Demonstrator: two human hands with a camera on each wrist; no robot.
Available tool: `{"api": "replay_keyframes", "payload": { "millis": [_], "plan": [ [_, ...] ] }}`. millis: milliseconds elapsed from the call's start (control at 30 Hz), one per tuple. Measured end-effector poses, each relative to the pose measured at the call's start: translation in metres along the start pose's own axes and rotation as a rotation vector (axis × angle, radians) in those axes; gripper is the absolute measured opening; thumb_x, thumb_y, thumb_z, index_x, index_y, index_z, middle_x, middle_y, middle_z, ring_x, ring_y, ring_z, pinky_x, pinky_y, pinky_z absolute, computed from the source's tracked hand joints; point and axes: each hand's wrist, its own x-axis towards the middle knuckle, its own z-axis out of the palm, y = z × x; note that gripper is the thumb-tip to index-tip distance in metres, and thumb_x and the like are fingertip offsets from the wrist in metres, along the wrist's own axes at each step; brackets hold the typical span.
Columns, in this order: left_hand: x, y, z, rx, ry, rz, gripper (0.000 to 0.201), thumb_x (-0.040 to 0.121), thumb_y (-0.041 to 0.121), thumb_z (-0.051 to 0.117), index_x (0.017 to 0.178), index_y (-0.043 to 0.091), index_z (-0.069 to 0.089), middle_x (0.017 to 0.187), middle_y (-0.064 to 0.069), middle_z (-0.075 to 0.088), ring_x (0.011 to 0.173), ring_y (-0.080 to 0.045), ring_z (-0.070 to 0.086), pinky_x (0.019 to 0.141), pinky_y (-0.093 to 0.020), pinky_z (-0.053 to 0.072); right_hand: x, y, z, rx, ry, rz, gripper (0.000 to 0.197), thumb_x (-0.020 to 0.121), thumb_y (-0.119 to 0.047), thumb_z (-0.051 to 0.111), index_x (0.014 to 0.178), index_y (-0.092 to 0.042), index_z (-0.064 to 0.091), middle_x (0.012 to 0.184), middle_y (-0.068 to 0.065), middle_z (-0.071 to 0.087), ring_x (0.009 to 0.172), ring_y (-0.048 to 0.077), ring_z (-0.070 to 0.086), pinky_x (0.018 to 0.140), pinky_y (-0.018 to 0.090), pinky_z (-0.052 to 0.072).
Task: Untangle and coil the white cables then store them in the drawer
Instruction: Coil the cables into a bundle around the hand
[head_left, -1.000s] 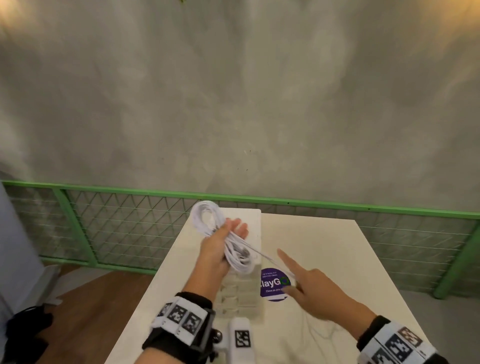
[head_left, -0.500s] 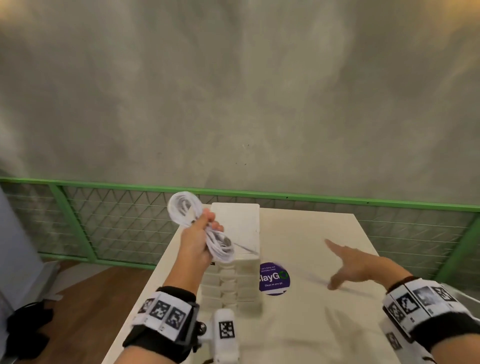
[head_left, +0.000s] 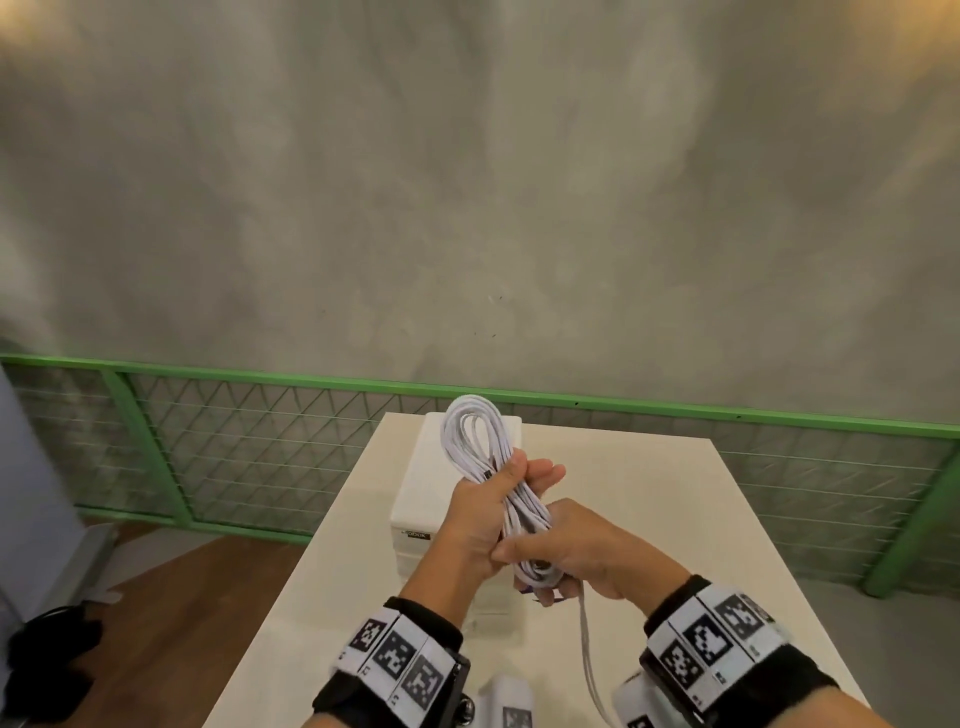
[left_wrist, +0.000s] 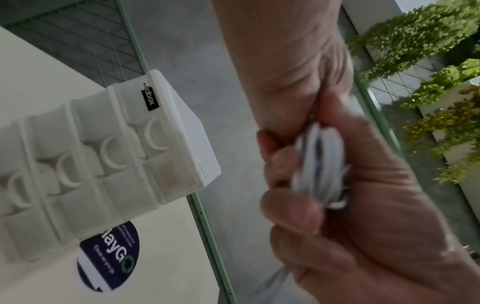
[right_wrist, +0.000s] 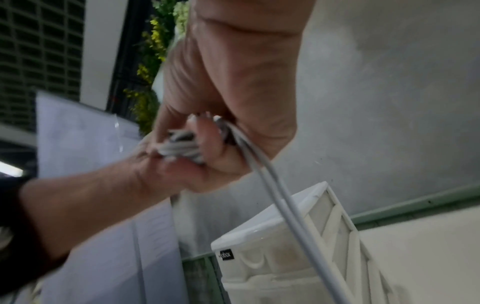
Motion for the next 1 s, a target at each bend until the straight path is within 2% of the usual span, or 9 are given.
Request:
{"api": "replay_keyframes", "payload": {
  "millis": [67,133,267,433,633,733,800,900,1000],
  "plan": [
    [0.004,-0.003,-0.001,0.117,0.067,-0.009,0.029,0.093,0.021,0.053,0.078,0.001,0.069,0.071,-0.006,0.075,0.076,-0.016,0.071,0.059,-0.022,0.057,0.005,0.003,0.007,-0.304,0.179,-0.041,0.017,0.075,-0.026,0.065,0.065,-0.018,0.054,0.053,-0.001,0.056,0.047,0.015,0.052,0.043,0.021,0.037],
    [0.008,-0.006,0.001,0.206,0.146,-0.006,0.029,0.093,0.023,0.054,0.076,0.004,0.069,0.064,0.001,0.074,0.078,-0.014,0.069,0.061,-0.022,0.053,0.011,0.008,0.017,-0.642,0.363,-0.114,0.011,0.083,-0.027,0.055,0.076,-0.019,0.053,0.067,0.006,0.061,0.065,0.022,0.061,0.054,0.025,0.038],
    [0.013,-0.011,0.007,0.231,0.272,0.032,0.024,0.091,0.022,0.058,0.073,0.008,0.064,0.065,-0.001,0.071,0.067,-0.013,0.067,0.062,-0.023,0.053,0.022,0.022,0.031,-0.673,0.551,-0.127,0.029,0.090,-0.028,0.046,0.110,-0.007,0.053,0.095,0.015,0.070,0.084,0.032,0.066,0.071,0.037,0.053],
    [0.013,-0.015,-0.001,0.050,0.208,-0.086,0.012,0.079,0.014,0.071,0.073,0.005,0.067,0.059,-0.007,0.071,0.058,-0.019,0.067,0.065,-0.029,0.056,0.025,0.028,0.035,-0.446,0.549,-0.178,0.015,0.089,-0.029,0.044,0.088,-0.016,0.053,0.074,0.008,0.064,0.071,0.031,0.067,0.063,0.038,0.056],
    [0.015,-0.012,-0.003,0.218,0.076,-0.065,0.025,0.086,0.028,0.064,0.069,0.008,0.065,0.070,-0.007,0.075,0.076,-0.017,0.071,0.072,-0.026,0.053,0.025,0.033,0.038,-0.351,0.638,-0.228,0.015,0.088,-0.028,0.046,0.089,-0.017,0.056,0.065,0.002,0.061,0.061,0.026,0.064,0.058,0.038,0.055],
    [0.015,-0.007,-0.004,0.276,0.073,-0.025,0.034,0.089,0.034,0.058,0.063,0.013,0.064,0.066,-0.004,0.075,0.076,-0.018,0.068,0.075,-0.026,0.052,0.023,0.034,0.035,-0.258,0.570,-0.239,0.007,0.086,-0.031,0.050,0.091,-0.026,0.051,0.061,-0.006,0.058,0.055,0.015,0.058,0.056,0.032,0.052],
    [0.013,-0.005,-0.005,0.229,0.099,-0.026,0.040,0.091,0.033,0.056,0.057,0.013,0.065,0.064,-0.006,0.074,0.071,-0.019,0.067,0.076,-0.031,0.054,0.020,0.033,0.030,-0.140,0.476,-0.254,0.019,0.084,-0.034,0.056,0.100,-0.036,0.046,0.069,-0.008,0.061,0.058,0.010,0.059,0.057,0.027,0.051],
    [0.011,0.004,-0.008,0.028,0.129,-0.025,0.035,0.093,0.029,0.053,0.065,0.008,0.058,0.054,-0.004,0.069,0.061,-0.019,0.070,0.072,-0.036,0.055,0.014,0.049,0.019,-0.081,0.362,-0.233,0.033,0.078,-0.045,0.064,0.105,-0.035,0.048,0.087,-0.005,0.068,0.076,0.011,0.063,0.066,0.024,0.050],
    [0.016,0.022,-0.018,-0.153,0.155,0.004,0.026,0.094,0.025,0.051,0.076,0.006,0.054,0.052,-0.002,0.068,0.054,-0.018,0.070,0.065,-0.035,0.054,0.003,0.069,-0.003,-0.113,0.341,-0.266,0.017,0.083,-0.044,0.059,0.094,-0.032,0.057,0.087,-0.003,0.071,0.076,0.010,0.064,0.062,0.014,0.046]
  ]
}}
